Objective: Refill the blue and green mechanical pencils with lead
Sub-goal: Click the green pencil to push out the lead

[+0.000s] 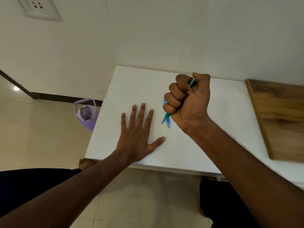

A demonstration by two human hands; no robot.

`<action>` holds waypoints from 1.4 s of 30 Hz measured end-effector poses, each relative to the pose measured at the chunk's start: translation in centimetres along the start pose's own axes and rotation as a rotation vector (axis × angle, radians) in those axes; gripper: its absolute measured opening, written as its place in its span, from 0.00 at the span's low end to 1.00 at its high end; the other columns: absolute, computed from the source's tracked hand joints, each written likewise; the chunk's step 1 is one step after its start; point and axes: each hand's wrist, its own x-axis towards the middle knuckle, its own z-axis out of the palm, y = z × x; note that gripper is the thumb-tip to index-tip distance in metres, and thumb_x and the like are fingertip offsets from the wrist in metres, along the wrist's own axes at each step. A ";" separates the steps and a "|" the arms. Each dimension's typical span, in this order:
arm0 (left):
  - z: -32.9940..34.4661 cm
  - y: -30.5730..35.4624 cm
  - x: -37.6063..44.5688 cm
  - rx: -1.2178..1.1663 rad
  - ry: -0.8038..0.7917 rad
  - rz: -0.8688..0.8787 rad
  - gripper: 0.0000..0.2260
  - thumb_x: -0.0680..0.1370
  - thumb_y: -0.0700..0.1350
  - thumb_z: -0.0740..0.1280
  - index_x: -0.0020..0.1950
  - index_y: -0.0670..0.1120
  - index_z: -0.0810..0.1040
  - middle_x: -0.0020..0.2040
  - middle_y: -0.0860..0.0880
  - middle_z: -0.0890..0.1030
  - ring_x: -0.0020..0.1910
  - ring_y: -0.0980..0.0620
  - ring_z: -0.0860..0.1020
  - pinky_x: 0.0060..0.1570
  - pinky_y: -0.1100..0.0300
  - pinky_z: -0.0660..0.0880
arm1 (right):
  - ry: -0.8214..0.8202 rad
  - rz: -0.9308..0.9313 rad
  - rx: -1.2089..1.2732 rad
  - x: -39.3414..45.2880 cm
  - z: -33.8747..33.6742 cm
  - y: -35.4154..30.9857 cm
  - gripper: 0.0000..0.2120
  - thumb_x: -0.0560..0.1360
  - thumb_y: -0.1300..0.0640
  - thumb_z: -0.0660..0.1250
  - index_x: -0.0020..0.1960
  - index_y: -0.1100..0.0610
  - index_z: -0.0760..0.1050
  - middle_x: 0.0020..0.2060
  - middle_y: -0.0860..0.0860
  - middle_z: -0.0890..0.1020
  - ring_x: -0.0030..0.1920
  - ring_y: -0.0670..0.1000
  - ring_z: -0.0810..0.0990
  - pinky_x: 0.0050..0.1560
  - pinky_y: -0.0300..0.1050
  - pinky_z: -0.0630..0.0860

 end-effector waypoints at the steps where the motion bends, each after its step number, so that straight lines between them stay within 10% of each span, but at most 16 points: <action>1: 0.0 0.0 0.0 -0.002 0.001 0.001 0.48 0.76 0.80 0.45 0.87 0.52 0.42 0.87 0.46 0.37 0.85 0.40 0.39 0.79 0.29 0.48 | 0.003 0.004 -0.011 0.0 0.0 0.0 0.23 0.83 0.47 0.42 0.31 0.53 0.53 0.25 0.48 0.54 0.24 0.46 0.51 0.27 0.33 0.54; 42: -0.3 0.1 0.1 0.001 -0.018 -0.005 0.48 0.75 0.81 0.44 0.86 0.53 0.41 0.86 0.47 0.36 0.85 0.40 0.38 0.79 0.29 0.47 | 0.067 0.039 -0.030 0.4 -0.3 0.0 0.26 0.85 0.45 0.49 0.30 0.52 0.52 0.24 0.48 0.53 0.24 0.47 0.51 0.27 0.35 0.52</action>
